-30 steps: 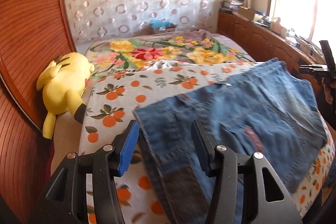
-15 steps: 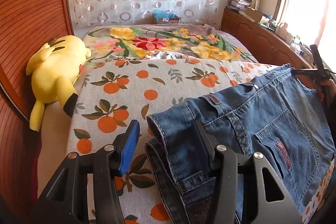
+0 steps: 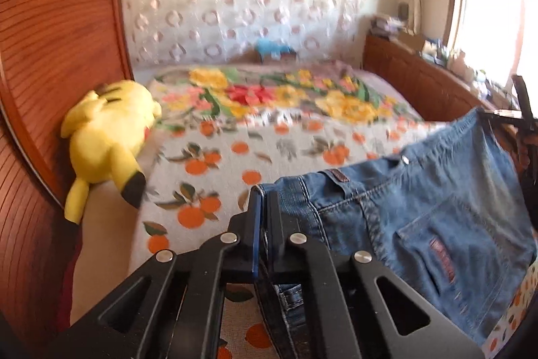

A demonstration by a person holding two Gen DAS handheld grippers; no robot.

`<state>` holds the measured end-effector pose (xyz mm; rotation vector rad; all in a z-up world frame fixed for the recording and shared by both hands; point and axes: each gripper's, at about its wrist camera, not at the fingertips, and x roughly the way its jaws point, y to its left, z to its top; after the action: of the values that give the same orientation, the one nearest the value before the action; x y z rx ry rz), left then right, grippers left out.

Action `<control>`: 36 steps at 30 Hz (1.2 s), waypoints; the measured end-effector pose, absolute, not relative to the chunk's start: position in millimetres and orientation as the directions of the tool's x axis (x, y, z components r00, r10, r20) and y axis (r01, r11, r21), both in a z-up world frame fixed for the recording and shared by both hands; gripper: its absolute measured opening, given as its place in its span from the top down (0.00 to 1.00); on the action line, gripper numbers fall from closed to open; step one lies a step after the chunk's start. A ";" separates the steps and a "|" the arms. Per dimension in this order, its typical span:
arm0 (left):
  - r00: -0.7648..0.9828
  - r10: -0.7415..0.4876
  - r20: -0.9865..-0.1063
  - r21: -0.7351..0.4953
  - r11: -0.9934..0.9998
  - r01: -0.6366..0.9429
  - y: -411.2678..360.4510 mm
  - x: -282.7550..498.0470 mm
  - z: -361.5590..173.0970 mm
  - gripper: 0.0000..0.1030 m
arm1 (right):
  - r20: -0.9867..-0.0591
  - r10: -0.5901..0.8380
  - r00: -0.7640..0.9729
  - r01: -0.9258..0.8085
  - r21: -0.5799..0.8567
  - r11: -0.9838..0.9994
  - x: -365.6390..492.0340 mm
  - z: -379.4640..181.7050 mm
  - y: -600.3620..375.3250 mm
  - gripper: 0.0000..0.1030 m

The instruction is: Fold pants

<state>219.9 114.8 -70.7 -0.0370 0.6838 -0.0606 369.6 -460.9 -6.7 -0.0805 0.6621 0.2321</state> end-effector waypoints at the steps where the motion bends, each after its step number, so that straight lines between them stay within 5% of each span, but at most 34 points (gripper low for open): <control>1: 0.785 -0.053 -0.617 -0.053 0.998 0.026 115.2 217.9 -67.1 0.97 | -0.605 0.181 0.776 -0.231 -0.005 0.973 369.6 -2.2 -460.3 0.92; 13: 0.730 0.024 -0.684 -0.021 0.998 -0.053 121.5 237.1 -96.9 0.96 | -0.654 0.034 0.756 -0.132 -0.101 0.986 397.1 -38.1 -408.1 0.92; 15: 0.730 0.015 -0.683 -0.023 0.999 -0.043 118.7 233.6 -94.4 0.95 | -0.662 0.046 0.748 -0.122 -0.069 0.990 395.6 -32.7 -411.3 0.82; 17: 0.734 0.015 -0.679 -0.017 0.999 -0.037 115.8 228.1 -88.9 0.89 | -0.647 0.051 0.760 -0.114 -0.056 0.992 387.6 -22.0 -416.9 0.76; 22: 0.762 -0.016 -0.647 -0.004 1.000 0.017 94.5 202.6 -68.6 0.52 | -0.612 0.116 0.782 -0.149 -0.004 0.989 332.7 -10.2 -428.9 0.65; 36: 0.699 -0.245 -0.672 -0.043 0.955 0.294 -43.9 163.7 -59.7 0.51 | -0.691 0.147 0.708 -0.203 0.000 0.979 224.8 -66.2 -436.7 0.65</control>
<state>163.7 -43.9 -59.6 0.0694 0.7378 -0.3003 224.8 -436.7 -66.2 -0.0777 0.7601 0.1950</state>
